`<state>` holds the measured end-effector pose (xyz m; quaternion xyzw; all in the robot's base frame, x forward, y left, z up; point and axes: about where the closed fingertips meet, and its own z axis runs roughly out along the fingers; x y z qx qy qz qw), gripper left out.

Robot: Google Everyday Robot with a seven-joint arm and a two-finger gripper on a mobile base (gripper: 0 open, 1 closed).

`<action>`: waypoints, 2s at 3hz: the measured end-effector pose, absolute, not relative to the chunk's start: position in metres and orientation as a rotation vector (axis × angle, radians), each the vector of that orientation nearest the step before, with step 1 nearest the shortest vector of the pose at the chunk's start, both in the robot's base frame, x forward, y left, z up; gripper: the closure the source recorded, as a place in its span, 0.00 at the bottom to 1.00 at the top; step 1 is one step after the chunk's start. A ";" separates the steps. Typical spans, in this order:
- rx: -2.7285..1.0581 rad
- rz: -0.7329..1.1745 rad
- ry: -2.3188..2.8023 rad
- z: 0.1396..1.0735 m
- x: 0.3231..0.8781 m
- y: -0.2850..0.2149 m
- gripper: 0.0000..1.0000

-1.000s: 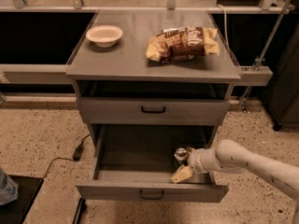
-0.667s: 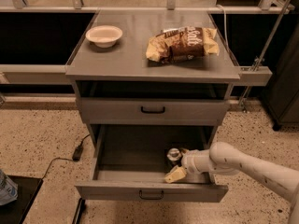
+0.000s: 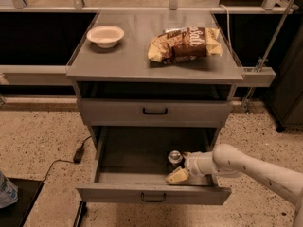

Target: Pick green can from middle drawer and place on counter

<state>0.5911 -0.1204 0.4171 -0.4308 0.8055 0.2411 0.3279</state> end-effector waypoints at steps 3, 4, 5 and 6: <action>-1.128 0.632 2.109 0.417 0.591 -0.120 0.88; -1.131 0.634 2.108 0.417 0.591 -0.120 1.00; -1.201 0.670 2.095 0.430 0.590 -0.118 1.00; -1.352 0.718 1.962 0.509 0.622 -0.093 1.00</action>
Offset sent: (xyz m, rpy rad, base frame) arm 0.0000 0.0000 0.0000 0.0000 0.0000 0.0000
